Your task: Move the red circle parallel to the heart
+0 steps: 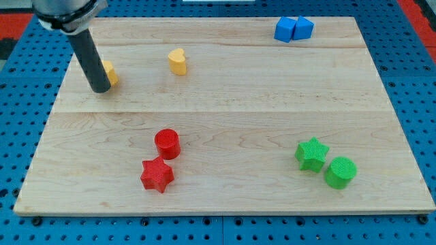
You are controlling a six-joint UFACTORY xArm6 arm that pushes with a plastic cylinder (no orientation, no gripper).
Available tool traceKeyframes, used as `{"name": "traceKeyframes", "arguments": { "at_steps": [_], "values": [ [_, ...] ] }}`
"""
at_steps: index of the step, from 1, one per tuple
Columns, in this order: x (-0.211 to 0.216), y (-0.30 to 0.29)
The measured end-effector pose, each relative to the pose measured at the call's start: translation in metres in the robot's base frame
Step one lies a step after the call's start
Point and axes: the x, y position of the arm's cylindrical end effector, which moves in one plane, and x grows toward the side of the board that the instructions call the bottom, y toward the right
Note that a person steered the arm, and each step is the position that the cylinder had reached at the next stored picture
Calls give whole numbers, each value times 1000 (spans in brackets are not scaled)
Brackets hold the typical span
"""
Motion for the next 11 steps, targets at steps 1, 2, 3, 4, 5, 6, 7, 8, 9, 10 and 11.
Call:
{"name": "traceKeyframes", "arguments": {
  "at_steps": [1, 2, 3, 4, 5, 6, 7, 8, 9, 10, 11],
  "values": [
    [-30, 13],
    [-6, 15],
    [72, 0],
    [146, 34],
    [147, 125],
    [127, 218],
    [132, 254],
    [85, 256],
    [28, 224],
    [-8, 222],
    [-9, 222]
  ]
}}
